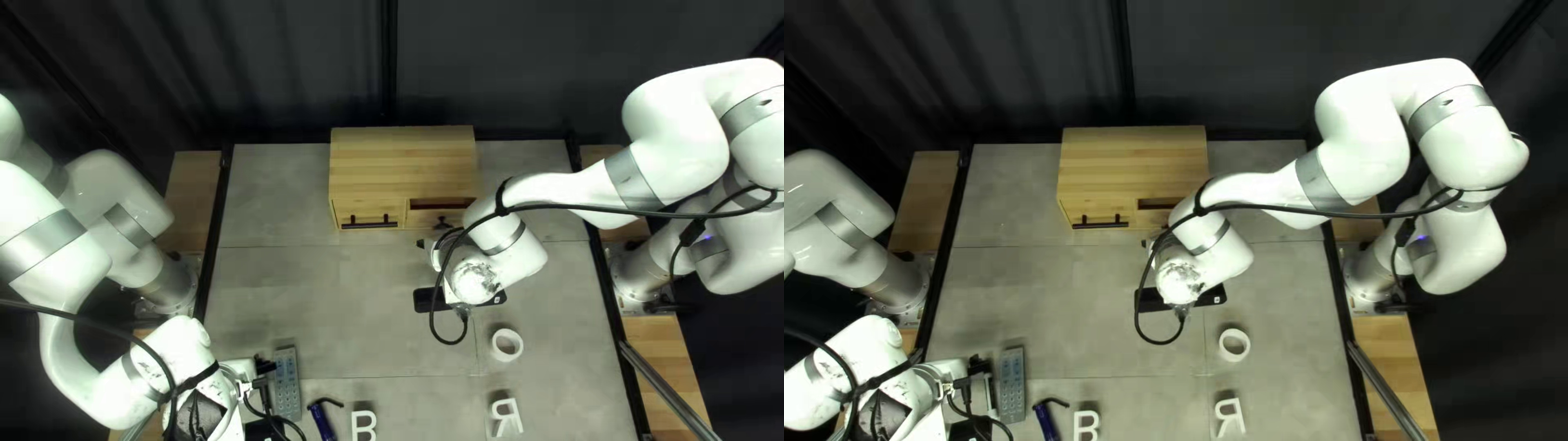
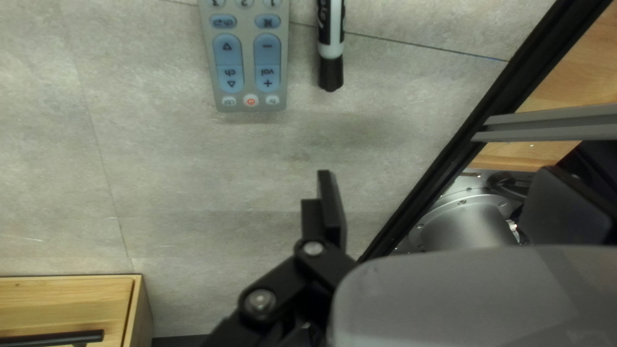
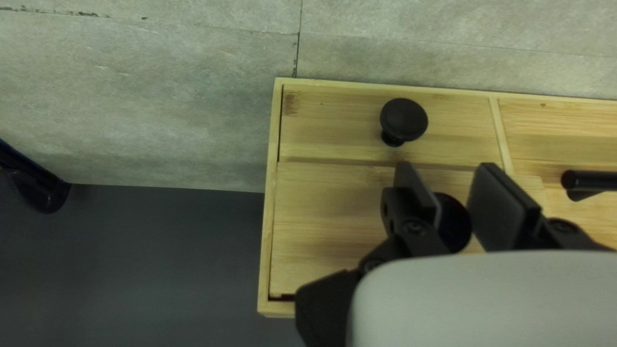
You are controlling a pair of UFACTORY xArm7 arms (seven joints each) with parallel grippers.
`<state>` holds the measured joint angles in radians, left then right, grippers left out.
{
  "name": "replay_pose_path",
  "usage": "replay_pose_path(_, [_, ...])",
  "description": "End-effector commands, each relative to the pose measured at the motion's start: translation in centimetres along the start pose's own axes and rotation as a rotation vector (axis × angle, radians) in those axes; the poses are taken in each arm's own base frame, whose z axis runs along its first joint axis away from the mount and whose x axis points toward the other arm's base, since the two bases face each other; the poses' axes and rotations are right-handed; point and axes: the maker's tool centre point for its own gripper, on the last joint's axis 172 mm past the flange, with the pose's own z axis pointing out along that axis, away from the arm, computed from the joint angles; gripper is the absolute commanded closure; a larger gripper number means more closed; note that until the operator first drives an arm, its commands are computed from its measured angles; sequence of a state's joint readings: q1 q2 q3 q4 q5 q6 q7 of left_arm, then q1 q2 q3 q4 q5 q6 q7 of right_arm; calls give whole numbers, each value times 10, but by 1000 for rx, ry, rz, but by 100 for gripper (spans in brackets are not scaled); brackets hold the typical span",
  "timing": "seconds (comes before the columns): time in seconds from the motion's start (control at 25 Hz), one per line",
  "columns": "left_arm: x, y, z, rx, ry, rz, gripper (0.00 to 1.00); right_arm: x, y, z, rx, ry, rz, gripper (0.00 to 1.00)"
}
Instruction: Open drawers and place objects into drawer and close
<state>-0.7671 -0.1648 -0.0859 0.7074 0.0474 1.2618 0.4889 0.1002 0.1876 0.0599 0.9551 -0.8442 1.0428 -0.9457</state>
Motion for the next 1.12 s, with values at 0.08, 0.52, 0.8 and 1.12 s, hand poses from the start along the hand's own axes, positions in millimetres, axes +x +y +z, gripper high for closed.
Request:
replay_pose_path(0.08, [0, 0, 0, 0, 0, 0, 0, 4, 0, -3, -4, 2, -2, 92])
replay_pose_path(0.52, [0, 0, 0, 0, 0, 0, 0, 10, 2, -13, -23, 7, -12, 92])
replay_pose_path(0.8, [0, 0, 0, 0, 0, 0, 0, 16, 3, -15, -27, 12, -17, 92])
replay_pose_path(1.12, [0, 0, 0, 0, 0, 0, 0, 21, 3, -18, -30, 17, -22, 93])
